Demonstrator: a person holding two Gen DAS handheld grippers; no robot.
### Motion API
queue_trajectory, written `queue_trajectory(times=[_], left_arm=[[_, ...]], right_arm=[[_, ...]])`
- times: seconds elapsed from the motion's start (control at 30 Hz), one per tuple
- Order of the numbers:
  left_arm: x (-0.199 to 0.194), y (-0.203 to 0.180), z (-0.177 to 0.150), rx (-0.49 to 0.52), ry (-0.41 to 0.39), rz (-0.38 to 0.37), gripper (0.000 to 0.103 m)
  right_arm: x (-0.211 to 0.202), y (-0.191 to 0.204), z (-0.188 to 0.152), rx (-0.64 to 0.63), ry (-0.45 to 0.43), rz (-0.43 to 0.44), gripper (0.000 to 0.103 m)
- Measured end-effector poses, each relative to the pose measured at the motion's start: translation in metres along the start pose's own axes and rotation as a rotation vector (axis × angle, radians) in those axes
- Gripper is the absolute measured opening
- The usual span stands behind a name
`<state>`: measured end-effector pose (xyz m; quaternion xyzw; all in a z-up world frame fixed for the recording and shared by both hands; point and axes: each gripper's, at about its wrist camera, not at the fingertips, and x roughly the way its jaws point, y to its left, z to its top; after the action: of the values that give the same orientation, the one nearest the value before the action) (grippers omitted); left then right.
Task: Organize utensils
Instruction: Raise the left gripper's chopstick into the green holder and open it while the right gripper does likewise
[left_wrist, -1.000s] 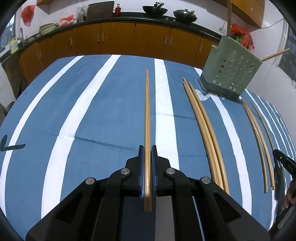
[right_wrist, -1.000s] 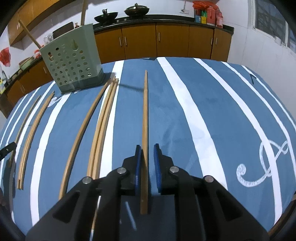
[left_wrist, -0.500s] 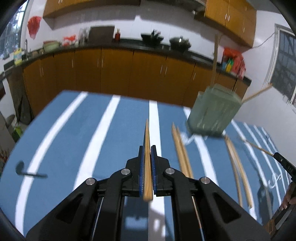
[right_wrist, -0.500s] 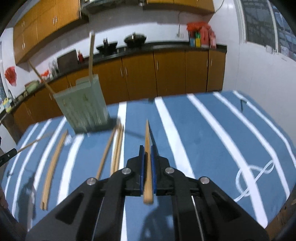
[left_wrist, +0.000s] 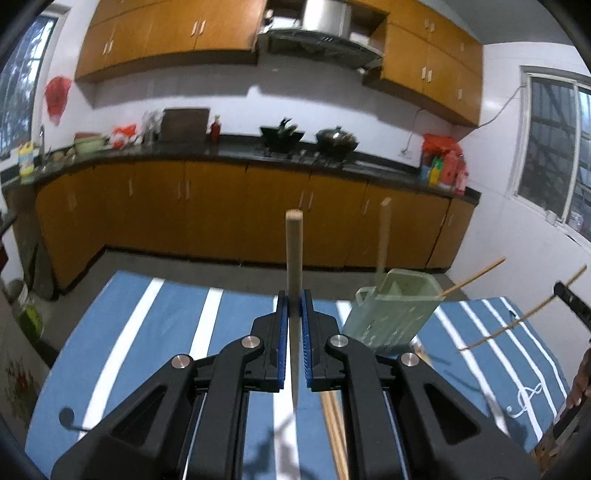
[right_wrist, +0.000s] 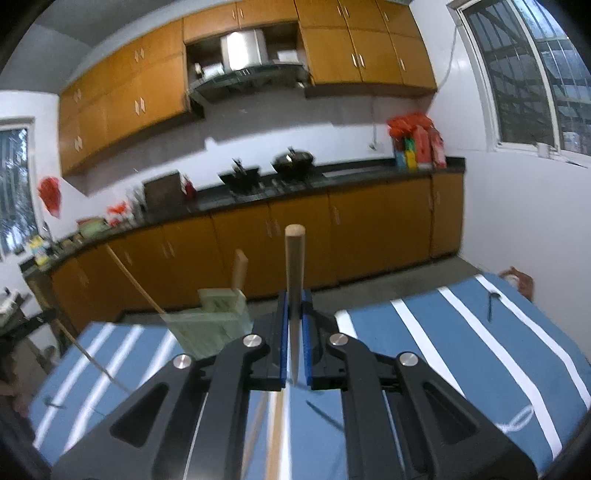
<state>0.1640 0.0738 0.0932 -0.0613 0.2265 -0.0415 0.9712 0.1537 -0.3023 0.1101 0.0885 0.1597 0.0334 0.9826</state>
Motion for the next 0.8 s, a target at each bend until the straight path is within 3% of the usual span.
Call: queue_trajectory(times=[0.2,0.43,0.6,0.8], left_arm=[[-0.013,-0.029,0.033,0.031,-0.082,-0.064,0.007],[-0.003,-0.064,0.073,0.005,-0.225,-0.114,0.007],[0.019,-0.085,0.087,-0.015,-0.316,-0.113,0.007],[0.065,-0.093,0.069,-0.024,-0.288,-0.115,0.007]], right_arm=[[-0.013,0.012,0.038,0.035,-0.054,0.132,0.008],[0.009,0.036,0.062,0.029,-0.093,0.161,0.008],[0.052,0.045,0.062,0.017,-0.037,0.151,0.008],[0.097,0.047,0.043,0.031,0.06,0.148,0.008]])
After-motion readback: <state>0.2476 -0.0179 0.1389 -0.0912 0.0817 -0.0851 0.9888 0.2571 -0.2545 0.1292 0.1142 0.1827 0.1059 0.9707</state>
